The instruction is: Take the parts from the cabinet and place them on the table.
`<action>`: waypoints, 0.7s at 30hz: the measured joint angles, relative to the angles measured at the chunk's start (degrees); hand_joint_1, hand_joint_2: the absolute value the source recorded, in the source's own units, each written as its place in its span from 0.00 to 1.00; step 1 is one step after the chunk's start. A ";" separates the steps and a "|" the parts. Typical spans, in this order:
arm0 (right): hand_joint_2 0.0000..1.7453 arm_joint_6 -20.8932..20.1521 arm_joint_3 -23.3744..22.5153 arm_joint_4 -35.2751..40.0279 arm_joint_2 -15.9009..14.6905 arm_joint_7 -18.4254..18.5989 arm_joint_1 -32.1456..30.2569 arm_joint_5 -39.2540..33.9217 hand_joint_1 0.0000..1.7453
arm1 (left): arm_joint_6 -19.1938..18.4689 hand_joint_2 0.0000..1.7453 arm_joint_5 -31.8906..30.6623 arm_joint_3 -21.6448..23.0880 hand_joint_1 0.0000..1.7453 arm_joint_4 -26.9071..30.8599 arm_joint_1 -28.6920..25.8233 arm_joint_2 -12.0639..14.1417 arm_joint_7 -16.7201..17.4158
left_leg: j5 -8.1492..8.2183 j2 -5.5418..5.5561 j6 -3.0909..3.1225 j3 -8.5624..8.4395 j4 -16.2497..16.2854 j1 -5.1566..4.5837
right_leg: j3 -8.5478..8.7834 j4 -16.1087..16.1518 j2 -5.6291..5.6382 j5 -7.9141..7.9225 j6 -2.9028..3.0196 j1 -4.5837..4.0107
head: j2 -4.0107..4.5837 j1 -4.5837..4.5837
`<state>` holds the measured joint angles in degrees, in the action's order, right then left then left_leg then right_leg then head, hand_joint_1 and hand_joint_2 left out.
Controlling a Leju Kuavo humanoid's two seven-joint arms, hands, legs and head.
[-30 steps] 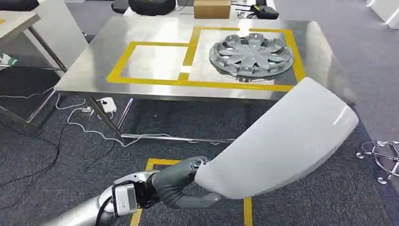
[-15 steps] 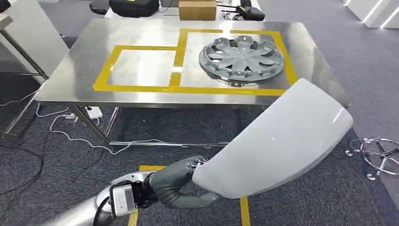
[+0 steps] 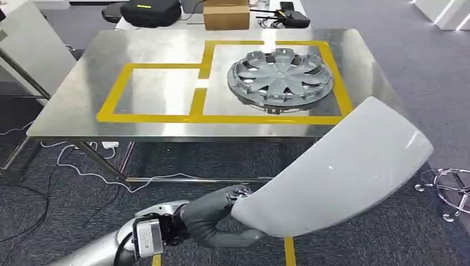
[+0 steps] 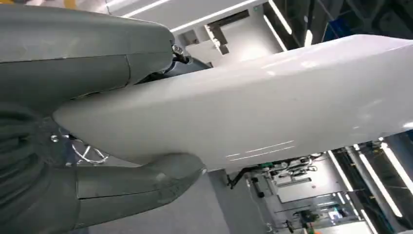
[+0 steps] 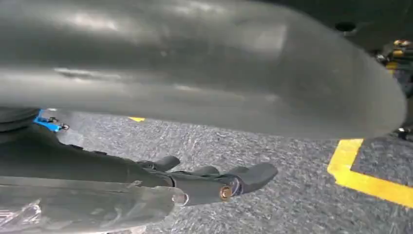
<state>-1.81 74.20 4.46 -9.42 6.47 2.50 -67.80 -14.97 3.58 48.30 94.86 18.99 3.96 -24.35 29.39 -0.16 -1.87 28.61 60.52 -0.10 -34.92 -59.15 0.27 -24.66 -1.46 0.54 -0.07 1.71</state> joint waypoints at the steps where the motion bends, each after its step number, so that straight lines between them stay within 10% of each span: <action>1: 0.00 0.00 -0.02 0.00 0.00 0.00 0.07 0.00 0.00 | 0.07 1.00 -0.02 0.00 1.00 0.02 0.10 0.00 -0.02 | -0.52 -0.01 -0.32 1.79 2.86 0.02 | 0.62 0.19 0.01 -0.31 0.27 0.04 | 0.00 -0.38; 4: 0.00 0.00 -0.02 0.00 0.00 0.11 0.18 0.00 0.00 | 0.09 1.00 -0.02 0.02 1.00 0.02 0.06 0.07 0.00 | 3.91 -0.01 -0.65 11.03 13.14 0.02 | 2.17 0.37 0.38 -1.94 0.61 0.04 | 0.00 -0.39; 7: 0.00 0.00 0.00 0.00 0.02 0.22 -0.08 0.00 0.00 | 0.13 1.00 -0.13 0.11 1.00 0.02 -0.08 0.13 -0.02 | 6.09 0.00 -0.27 13.98 11.83 -0.03 | 4.64 0.37 0.85 -3.93 0.51 0.00 | 0.00 -0.37; 9: 0.00 0.00 0.02 0.07 0.09 0.24 -0.08 0.00 0.00 | 0.22 1.00 -0.15 0.28 1.00 0.02 -0.08 0.24 -0.02 | -1.81 0.00 0.48 12.77 3.92 -0.13 | 7.09 0.46 1.00 -5.91 0.11 0.00 | 0.00 -0.37; 10: 0.00 0.00 0.04 0.07 0.13 0.24 -0.18 0.00 0.00 | 0.26 1.00 -0.15 0.33 1.00 0.00 -0.12 0.31 -0.02 | -8.46 0.00 0.82 12.59 0.10 -0.16 | 7.00 0.61 1.06 -6.71 -0.14 0.01 | 0.00 -0.42; 11: 0.00 0.00 0.04 0.07 0.15 0.28 0.02 0.00 0.00 | 0.33 1.00 -0.15 0.37 1.00 0.00 -0.16 0.37 -0.02 | -9.98 0.00 0.83 12.46 -2.51 -0.25 | 7.96 0.26 1.27 -7.54 -0.42 -0.34 | 0.00 -0.79; 14: 0.00 0.02 0.15 0.07 0.09 0.26 0.13 0.00 0.00 | 0.50 1.00 -0.26 0.39 1.00 0.22 -0.15 0.35 -0.02 | -7.98 0.37 1.60 10.63 -3.03 -0.05 | 10.31 1.36 1.18 -6.91 -1.33 -0.53 | 0.00 -0.41; 17: 0.00 0.02 0.24 0.09 0.11 0.24 0.57 0.02 0.00 | 0.68 1.00 -0.31 0.42 1.00 0.48 -0.21 0.24 -0.02 | -6.55 0.32 2.52 7.79 -3.07 0.21 | 4.89 -8.93 0.41 -4.32 -2.21 -0.42 | -0.02 0.15; 19: 0.00 0.02 0.26 0.15 0.15 0.22 0.35 0.02 0.00 | 0.72 1.00 -0.35 0.52 1.00 0.48 -0.33 0.26 -0.02 | -4.82 0.30 2.78 6.09 -3.07 0.20 | -1.25 -15.52 0.26 -9.28 -2.48 -0.43 | 0.00 0.22; 21: 0.00 0.02 0.35 0.15 0.15 0.28 -0.04 0.02 0.00 | 0.74 1.00 -0.35 0.52 1.00 0.48 -0.42 0.26 -0.02 | -3.10 0.54 2.91 4.01 -3.07 0.20 | -4.25 -15.54 0.25 -15.25 -2.49 -0.43 | 0.00 0.55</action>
<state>-1.79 74.55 4.61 -9.27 6.75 2.46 -67.78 -14.23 3.23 48.83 95.34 18.58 4.22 -24.37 26.29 0.38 1.03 32.62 57.45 0.10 -39.17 -74.69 0.52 -39.91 -3.95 0.12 -0.07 2.25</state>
